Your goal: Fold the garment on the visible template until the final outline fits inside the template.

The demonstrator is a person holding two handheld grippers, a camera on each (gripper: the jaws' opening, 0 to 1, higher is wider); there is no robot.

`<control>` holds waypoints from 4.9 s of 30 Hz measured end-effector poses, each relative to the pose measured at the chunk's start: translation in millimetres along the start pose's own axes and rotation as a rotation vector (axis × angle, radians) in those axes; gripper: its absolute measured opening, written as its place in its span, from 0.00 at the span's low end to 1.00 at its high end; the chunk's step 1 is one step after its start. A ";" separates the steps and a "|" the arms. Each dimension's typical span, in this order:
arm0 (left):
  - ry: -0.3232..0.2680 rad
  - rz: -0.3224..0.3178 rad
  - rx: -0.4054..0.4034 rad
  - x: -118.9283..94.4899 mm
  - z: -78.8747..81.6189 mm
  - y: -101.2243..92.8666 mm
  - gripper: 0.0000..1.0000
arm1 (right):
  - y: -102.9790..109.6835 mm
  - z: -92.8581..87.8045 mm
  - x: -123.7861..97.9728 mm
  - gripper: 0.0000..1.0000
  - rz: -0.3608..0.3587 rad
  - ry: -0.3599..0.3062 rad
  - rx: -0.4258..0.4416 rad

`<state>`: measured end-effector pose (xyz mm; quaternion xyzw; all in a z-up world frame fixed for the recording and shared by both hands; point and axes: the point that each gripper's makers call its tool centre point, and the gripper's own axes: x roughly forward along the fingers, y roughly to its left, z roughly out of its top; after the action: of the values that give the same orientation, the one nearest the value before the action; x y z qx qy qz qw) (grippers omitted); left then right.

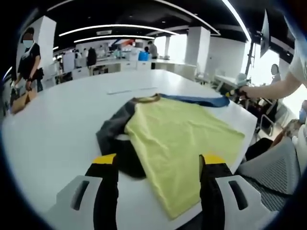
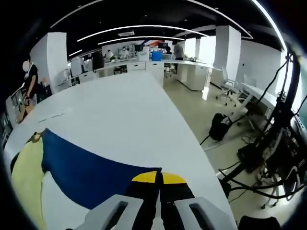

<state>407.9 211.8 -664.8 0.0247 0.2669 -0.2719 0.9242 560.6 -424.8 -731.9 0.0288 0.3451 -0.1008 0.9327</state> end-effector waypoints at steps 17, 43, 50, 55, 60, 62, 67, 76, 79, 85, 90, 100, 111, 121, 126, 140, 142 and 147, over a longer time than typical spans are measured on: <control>-0.007 -0.008 0.011 1.1 3.6 -2.1 0.66 | -9.1 -12.8 4.0 0.10 0.041 0.024 0.112; -0.012 -0.008 0.007 -4.4 6.7 -2.4 0.64 | 4.4 -45.8 -9.8 0.08 0.122 0.085 0.191; -0.018 -0.008 0.003 -4.4 8.8 -3.2 0.64 | 5.4 -48.2 -12.5 0.00 0.072 0.106 0.052; -0.012 -0.006 -0.004 -4.6 7.7 -2.5 0.62 | 4.9 -47.3 -12.4 0.00 0.061 0.112 0.053; -0.015 -0.005 -0.007 -5.2 8.1 -1.7 0.62 | 6.7 -47.0 -13.2 0.00 0.054 0.116 0.027; -0.012 -0.004 -0.008 -5.4 7.5 -1.8 0.61 | 7.8 -47.1 -14.0 0.00 0.056 0.120 0.022; -0.009 -0.003 -0.007 -6.6 6.9 -2.4 0.62 | 6.7 -45.7 -14.8 0.00 0.056 0.120 0.024; -0.022 0.003 -0.006 -8.6 9.5 0.2 0.65 | 6.2 -41.0 -15.9 0.00 0.067 0.100 0.057; -0.015 0.000 -0.007 -8.6 8.2 0.3 0.65 | 7.0 -37.3 -18.1 0.00 0.073 0.088 0.061; -0.019 -0.005 -0.014 -9.6 8.7 2.6 0.71 | 14.9 -28.6 -25.4 0.00 0.091 0.061 0.065; -0.011 -0.013 -0.011 -9.8 6.3 2.6 0.76 | 24.7 -21.8 -32.7 0.00 0.100 0.052 0.057; -0.015 -0.029 -0.012 -10.8 5.4 1.3 0.90 | 44.7 -3.1 -43.2 0.00 0.131 0.018 0.037; -0.015 -0.043 -0.008 -12.4 5.3 -2.4 0.99 | 68.4 20.6 -46.9 0.00 0.176 -0.032 0.029; -0.014 -0.073 -0.057 -13.1 5.6 -6.6 0.99 | 89.6 32.9 -45.4 0.00 0.210 -0.020 0.008; -0.029 -0.074 -0.016 -14.4 9.8 -6.3 0.99 | 101.8 39.4 -42.6 0.00 0.229 -0.027 -0.009; -0.029 -0.090 -0.008 -12.0 10.5 -9.0 0.99 | 151.3 51.0 -58.9 0.00 0.274 -0.054 -0.040; -0.023 -0.095 -0.003 -11.5 9.8 -9.2 0.99 | 158.3 54.9 -59.0 0.00 0.285 -0.057 -0.047; -0.030 -0.102 -0.005 -11.9 11.9 -9.3 0.99 | 179.0 59.8 -65.3 0.00 0.308 -0.063 -0.095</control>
<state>400.3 207.4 -647.6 0.0047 0.2545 -0.3183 0.9132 587.5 -246.1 -646.9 0.0338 0.3115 0.0589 0.9478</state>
